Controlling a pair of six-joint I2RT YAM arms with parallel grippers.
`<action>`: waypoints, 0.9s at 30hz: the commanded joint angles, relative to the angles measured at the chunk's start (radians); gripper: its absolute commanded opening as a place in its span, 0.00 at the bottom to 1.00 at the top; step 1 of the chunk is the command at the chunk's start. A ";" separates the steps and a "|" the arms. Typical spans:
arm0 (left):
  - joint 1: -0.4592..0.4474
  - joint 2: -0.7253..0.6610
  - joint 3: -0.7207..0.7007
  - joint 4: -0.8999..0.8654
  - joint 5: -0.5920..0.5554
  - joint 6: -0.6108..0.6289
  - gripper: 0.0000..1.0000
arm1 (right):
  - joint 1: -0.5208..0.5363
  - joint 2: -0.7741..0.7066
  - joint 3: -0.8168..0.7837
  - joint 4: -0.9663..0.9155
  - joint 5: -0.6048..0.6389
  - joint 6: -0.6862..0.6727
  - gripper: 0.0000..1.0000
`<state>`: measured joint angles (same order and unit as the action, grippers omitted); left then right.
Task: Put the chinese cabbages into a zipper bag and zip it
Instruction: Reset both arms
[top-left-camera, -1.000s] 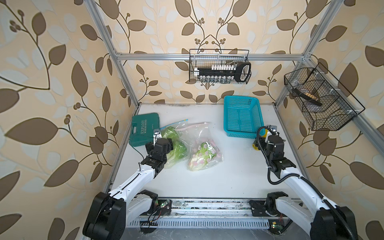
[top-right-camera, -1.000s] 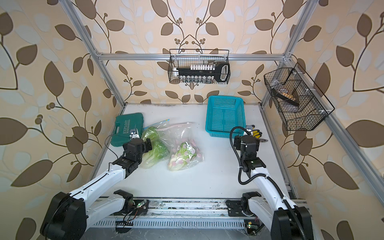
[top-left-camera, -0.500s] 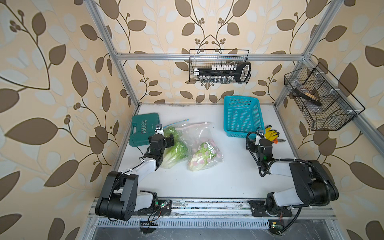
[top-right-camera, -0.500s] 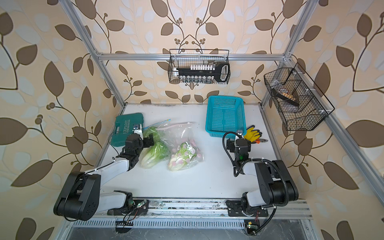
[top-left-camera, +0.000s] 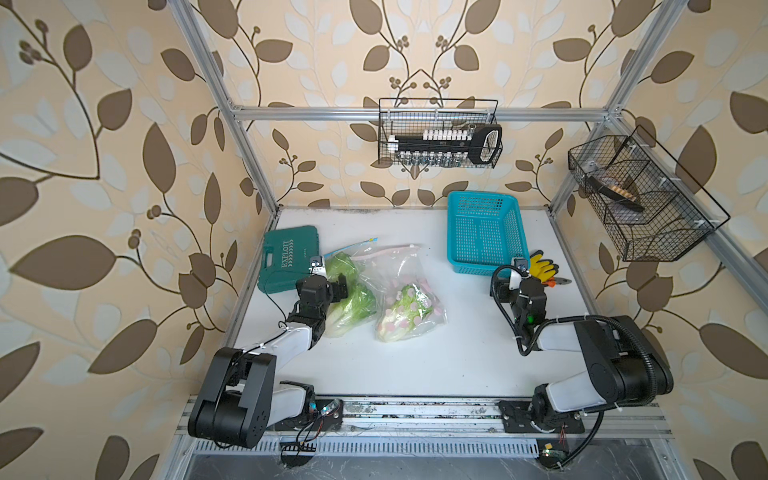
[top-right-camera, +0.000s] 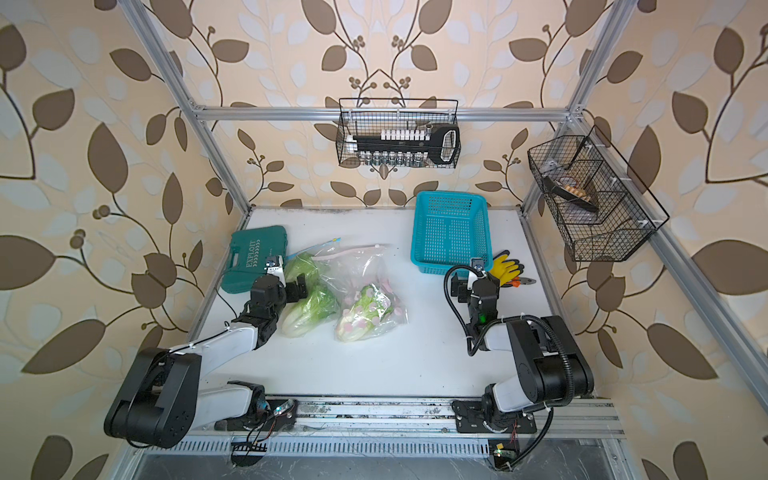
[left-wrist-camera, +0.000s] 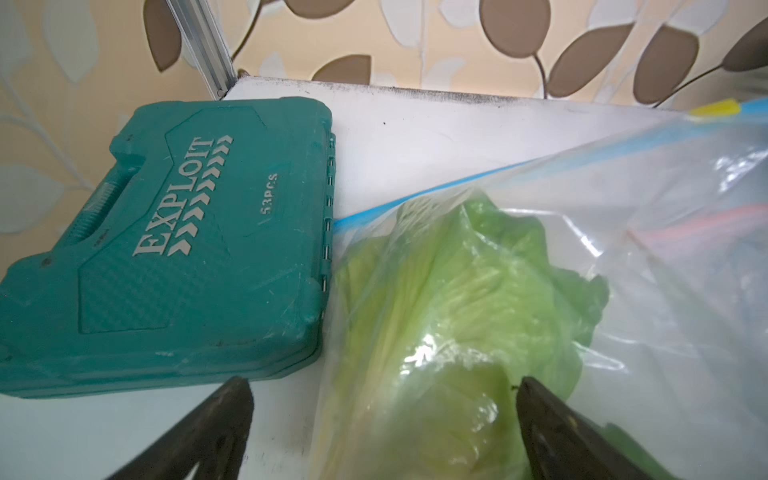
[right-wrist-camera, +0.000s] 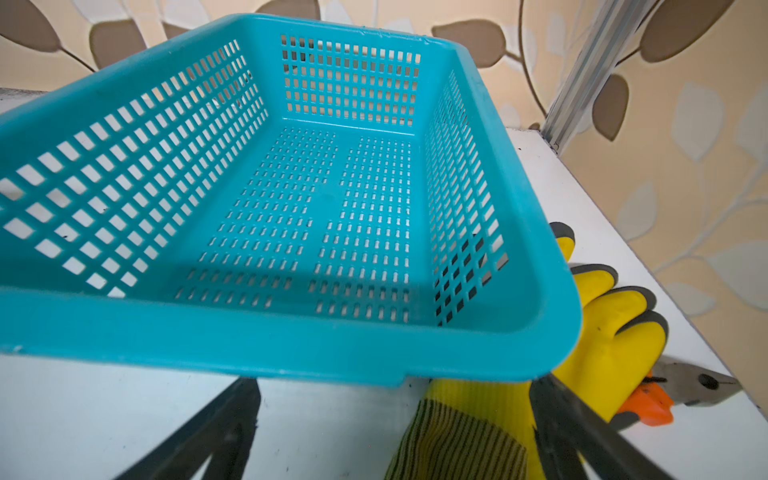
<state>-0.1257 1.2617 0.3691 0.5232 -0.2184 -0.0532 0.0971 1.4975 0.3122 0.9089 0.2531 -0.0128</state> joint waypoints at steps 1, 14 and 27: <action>-0.001 0.014 -0.047 0.192 -0.037 0.085 0.99 | 0.000 0.007 0.006 0.015 -0.006 -0.003 1.00; 0.095 0.246 -0.002 0.270 0.008 -0.007 0.99 | -0.024 0.012 0.040 -0.046 -0.002 0.030 1.00; 0.093 0.225 -0.007 0.250 -0.010 -0.011 0.99 | -0.049 0.008 0.048 -0.066 -0.022 0.048 1.00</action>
<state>-0.0341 1.4822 0.3561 0.8341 -0.1467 -0.0772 0.0517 1.4994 0.3412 0.8528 0.2470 0.0219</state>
